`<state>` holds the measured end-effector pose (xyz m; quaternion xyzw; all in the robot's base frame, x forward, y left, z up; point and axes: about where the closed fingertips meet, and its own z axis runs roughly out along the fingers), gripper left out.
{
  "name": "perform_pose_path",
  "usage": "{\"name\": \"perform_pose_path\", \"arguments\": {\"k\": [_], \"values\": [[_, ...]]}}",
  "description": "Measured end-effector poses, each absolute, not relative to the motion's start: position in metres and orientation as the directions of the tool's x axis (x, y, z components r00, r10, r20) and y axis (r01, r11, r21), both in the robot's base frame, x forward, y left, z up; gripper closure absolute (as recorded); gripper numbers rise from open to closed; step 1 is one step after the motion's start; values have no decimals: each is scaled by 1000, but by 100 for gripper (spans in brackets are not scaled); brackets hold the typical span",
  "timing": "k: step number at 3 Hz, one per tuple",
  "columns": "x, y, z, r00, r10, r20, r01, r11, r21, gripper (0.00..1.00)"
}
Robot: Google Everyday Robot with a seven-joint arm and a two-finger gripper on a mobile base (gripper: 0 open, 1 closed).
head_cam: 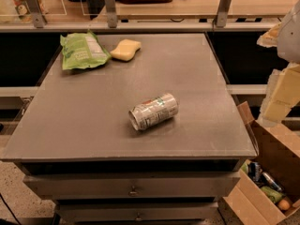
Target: Move green rice chip bag near 7up can
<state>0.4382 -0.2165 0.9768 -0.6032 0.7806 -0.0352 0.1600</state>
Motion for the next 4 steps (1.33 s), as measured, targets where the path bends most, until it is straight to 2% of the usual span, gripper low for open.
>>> {"name": "perform_pose_path", "arguments": {"k": [1, 2, 4], "values": [[438, -216, 977, -221, -953, -207, -930, 270, -248, 0], [448, -210, 984, -179, -963, -203, -919, 237, -316, 0], [515, -175, 990, 120, -967, -226, -821, 32, -571, 0]]}}
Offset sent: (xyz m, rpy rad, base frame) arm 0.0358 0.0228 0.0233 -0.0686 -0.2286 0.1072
